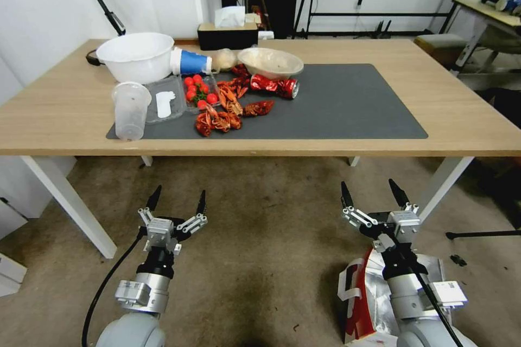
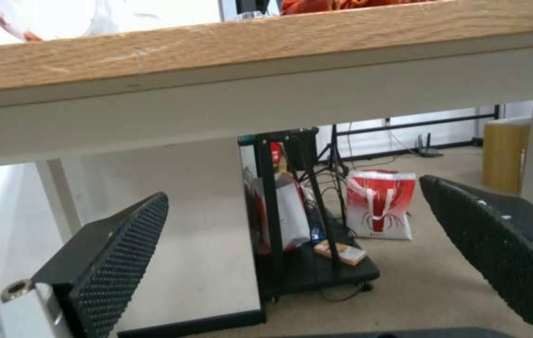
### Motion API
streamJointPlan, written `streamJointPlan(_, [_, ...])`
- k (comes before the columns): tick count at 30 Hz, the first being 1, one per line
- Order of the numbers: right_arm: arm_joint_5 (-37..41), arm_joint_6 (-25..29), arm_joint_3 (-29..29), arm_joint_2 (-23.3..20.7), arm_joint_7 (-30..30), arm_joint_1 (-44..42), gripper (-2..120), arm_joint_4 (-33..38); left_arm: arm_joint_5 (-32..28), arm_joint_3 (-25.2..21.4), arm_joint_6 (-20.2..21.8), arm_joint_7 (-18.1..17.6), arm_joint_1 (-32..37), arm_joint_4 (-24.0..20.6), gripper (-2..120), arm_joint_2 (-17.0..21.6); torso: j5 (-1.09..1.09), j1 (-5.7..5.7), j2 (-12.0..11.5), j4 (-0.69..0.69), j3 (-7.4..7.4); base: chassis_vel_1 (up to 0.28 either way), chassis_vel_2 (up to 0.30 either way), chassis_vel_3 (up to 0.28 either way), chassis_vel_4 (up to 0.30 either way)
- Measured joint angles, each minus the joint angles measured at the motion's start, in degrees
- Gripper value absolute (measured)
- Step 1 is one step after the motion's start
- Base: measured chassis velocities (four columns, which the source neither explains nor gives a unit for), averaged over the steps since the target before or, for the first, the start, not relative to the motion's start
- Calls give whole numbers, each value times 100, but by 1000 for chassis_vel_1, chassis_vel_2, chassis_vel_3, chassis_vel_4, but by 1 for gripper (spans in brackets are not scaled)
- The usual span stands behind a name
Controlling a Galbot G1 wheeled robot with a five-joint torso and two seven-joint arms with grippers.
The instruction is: Pick up the food delivery bag from the floor and place it on the table.
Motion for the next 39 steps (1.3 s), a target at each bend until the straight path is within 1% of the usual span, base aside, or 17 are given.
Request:
streamJointPlan(2, [7, 0, 5, -1, 0, 1, 100, 5, 0, 2, 2, 2, 6, -7, 100, 0, 1, -9, -22, 0, -14, 0, 0, 0, 0])
streamJointPlan(4, [26, 1, 15, -2, 0, 2, 100, 22, 0, 8, 7, 7, 13, -12, 100, -2, 0, -38, -102, 0, -65, 0, 0, 0, 0])
streamJointPlan(10, [31, 3, 8, 1, -2, -2, 100, 33, 2, 8, 13, 8, 18, -30, 100, -5, 1, -79, -208, 0, -131, 0, 0, 0, 0])
streamJointPlan(11, [32, 2, 4, 1, -5, -2, 100, 41, 3, 6, 23, 9, 19, -34, 100, -6, 0, -97, -260, 0, -164, 0, 0, 0, 0])
streamJointPlan(19, [31, -3, 4, -3, -13, 13, 100, 42, 4, 5, 76, 15, 8, -41, 100, -6, 0, -160, -435, 0, -276, 0, 0, 0, 0])
streamJointPlan(22, [31, -4, 5, -2, -14, 18, 100, 42, -2, 9, 165, 15, 10, -66, 100, -6, 0, -182, -490, 0, -308, 0, 0, 0, 0])
streamJointPlan(24, [31, -4, 6, -1, -15, 19, 100, 31, -2, 7, 208, 15, 10, -69, 100, -5, 0, -206, -564, 0, -360, 0, 0, 0, 0])
streamJointPlan(33, [43, -4, 15, 1, -14, 40, 100, 10, -2, 5, 214, 16, -2, -67, 100, -4, 0, -270, -744, 0, -475, 0, 0, 0, 0])
streamJointPlan(39, [45, -4, 2, 27, -16, 70, 100, -4, 0, -1, 224, 16, 3, -79, 100, -4, 0, -320, -906, 0, -586, 0, 0, 0, 0])
